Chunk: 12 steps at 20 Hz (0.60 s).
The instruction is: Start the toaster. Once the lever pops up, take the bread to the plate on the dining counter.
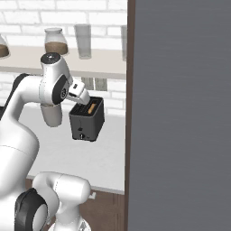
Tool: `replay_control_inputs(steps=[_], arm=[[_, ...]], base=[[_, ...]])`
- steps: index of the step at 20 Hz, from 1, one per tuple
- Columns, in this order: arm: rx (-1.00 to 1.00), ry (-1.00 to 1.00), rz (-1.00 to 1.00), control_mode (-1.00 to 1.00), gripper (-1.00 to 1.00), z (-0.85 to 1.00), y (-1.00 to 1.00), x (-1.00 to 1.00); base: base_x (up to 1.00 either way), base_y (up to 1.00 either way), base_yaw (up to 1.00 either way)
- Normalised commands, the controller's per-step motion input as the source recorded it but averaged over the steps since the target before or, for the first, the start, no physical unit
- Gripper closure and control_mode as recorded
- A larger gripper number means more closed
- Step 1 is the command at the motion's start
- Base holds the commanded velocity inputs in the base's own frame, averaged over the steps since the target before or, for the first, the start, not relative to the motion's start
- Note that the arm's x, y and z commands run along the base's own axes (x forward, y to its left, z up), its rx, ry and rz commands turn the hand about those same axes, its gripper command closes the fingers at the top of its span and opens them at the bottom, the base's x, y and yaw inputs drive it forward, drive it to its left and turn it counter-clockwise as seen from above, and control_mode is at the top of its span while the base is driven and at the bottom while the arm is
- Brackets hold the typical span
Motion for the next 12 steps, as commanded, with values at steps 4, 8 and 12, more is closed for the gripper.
replay_control_inputs(steps=[4, 8, 12], arm=[[0.0, 0.0, 0.0, -1.0, -1.0, 0.0, 0.0, 0.0], [0.0, 0.0, 0.0, -1.0, -1.0, 0.0, 0.0, 0.0], [0.0, 0.0, 0.0, -1.0, -1.0, 0.0, 0.0, 0.0]], base=[[0.0, 0.0, 0.0], [0.0, 0.0, 0.0], [0.0, 0.0, 0.0]])
